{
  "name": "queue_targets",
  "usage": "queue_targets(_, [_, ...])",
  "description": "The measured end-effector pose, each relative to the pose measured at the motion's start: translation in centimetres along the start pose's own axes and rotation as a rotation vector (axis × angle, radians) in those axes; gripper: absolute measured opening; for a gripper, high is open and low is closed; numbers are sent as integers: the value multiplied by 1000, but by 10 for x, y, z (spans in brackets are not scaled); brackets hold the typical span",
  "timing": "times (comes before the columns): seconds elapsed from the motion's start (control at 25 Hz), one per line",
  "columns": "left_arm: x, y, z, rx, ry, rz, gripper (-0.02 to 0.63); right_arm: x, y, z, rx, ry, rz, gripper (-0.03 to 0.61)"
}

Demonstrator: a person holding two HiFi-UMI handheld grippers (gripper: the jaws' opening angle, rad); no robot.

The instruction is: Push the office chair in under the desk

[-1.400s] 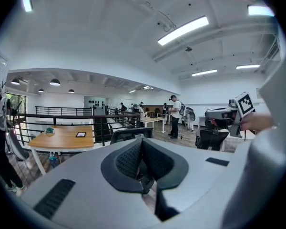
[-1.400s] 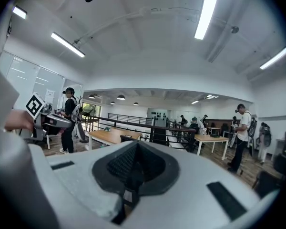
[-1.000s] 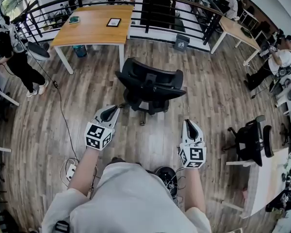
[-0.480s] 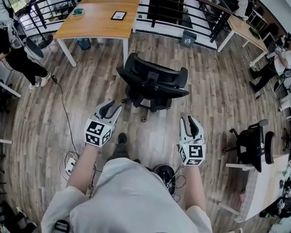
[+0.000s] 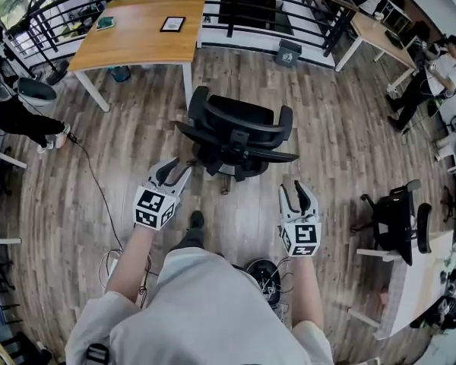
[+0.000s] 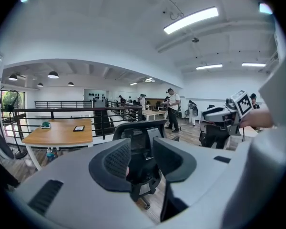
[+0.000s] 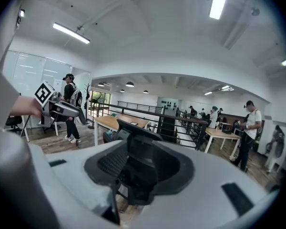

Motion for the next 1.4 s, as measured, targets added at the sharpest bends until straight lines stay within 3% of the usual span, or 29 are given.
queue_targets(0.2, [3,41,32,-40,75,63,153,7,41,-1,11,-22,73,147])
queue_targets(0.44, [-1,89,69,-92,236,172,163,-5,94,-3,20,-100,235,147])
queue_targets(0.72, [-5,132,98,-158,420,273,178,-9,129,-9,-5,-157,348,152])
queue_targets(0.88, [-9,157,106,-178,564,338,193,-13,152,-14,-13,-234,422,183])
queue_targets(1.08, [-19,187,113,-145,778,430,213,-24,170,-32,-15,-299,515,187])
queue_targets(1.4, [-40,225,113,-132,1024,588,239,-57,199,-52,54,-589,659,202])
Point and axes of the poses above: the fingertips, and each gripper's own axes: y forward along the fingers, z to its left, x out of its top, the point moved 5 cm from there along -y, backward along the fingers, and after that the axes turned 14 degrees about z, right-handed, at the moved point
